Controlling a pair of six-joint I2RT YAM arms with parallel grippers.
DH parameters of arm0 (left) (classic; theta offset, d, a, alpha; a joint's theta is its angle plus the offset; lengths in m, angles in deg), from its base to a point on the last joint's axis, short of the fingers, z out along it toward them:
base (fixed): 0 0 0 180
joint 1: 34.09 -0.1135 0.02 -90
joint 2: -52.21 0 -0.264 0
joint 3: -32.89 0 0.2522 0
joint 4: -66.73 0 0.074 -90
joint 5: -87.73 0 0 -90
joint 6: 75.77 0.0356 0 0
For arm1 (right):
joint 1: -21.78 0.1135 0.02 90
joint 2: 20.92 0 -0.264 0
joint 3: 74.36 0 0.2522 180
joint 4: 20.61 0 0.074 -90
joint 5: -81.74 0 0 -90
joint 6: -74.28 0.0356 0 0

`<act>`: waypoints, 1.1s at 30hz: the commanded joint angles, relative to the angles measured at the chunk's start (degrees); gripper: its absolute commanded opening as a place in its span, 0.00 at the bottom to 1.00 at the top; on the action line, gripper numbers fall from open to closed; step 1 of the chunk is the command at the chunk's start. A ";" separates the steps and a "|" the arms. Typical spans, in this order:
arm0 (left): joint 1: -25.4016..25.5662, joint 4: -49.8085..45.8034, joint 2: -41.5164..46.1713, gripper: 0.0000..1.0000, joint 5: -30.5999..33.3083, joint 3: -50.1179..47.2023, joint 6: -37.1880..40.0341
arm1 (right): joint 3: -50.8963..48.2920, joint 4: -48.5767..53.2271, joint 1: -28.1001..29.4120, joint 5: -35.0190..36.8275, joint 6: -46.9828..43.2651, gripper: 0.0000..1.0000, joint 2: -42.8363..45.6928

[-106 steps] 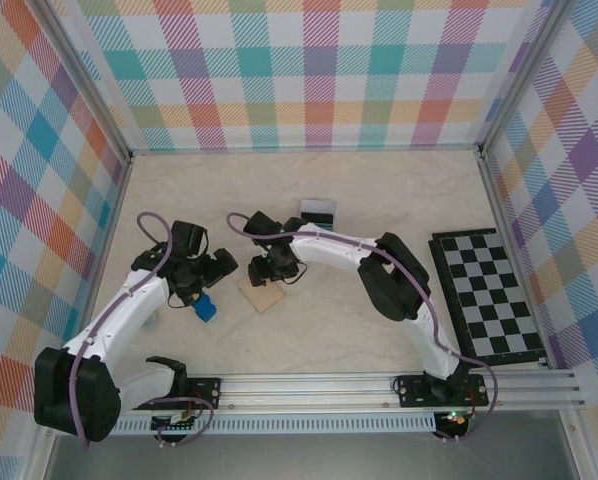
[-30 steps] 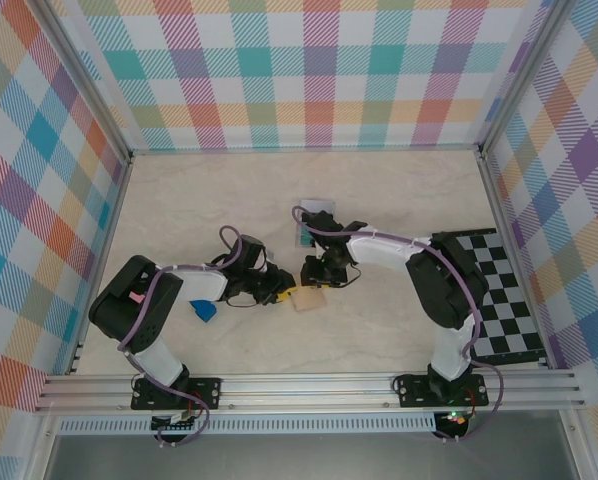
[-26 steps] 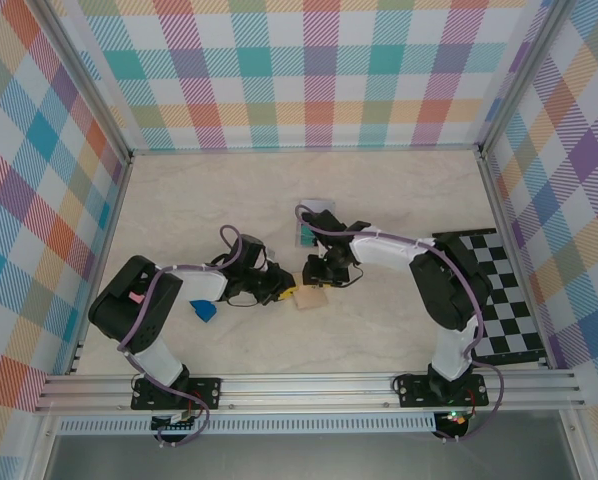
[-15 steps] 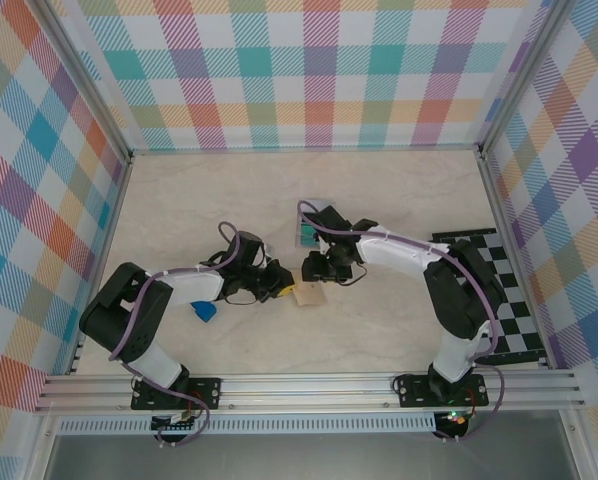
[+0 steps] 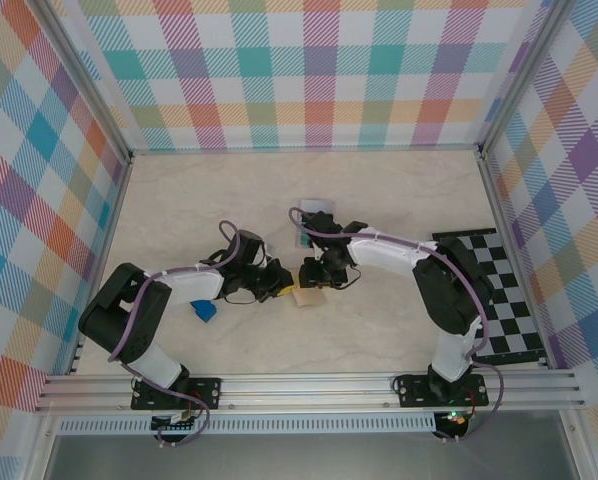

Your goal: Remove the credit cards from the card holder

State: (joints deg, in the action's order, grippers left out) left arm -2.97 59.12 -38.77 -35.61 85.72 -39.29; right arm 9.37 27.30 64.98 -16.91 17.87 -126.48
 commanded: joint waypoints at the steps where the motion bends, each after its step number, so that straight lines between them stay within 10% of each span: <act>1: 0.44 -1.75 1.55 0.00 0.63 1.09 0.95 | 1.74 1.68 0.31 0.14 -0.44 0.44 -1.06; 16: 0.44 -6.31 2.41 0.00 4.42 0.61 1.51 | -1.85 3.71 -2.01 8.83 3.74 0.36 2.48; 29: 0.44 -9.51 1.95 0.00 4.42 2.08 2.13 | -1.86 0.84 -2.86 2.19 2.24 0.33 2.52; 33: 0.53 -15.64 2.72 0.20 6.23 4.67 4.73 | -2.02 -0.30 -2.86 0.50 2.04 0.29 2.01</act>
State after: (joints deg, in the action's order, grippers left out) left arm -2.71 50.58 -37.59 -31.68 88.04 -37.37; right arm 7.82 28.13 61.90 -13.76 20.68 -125.43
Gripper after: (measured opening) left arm 0.173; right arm 0.299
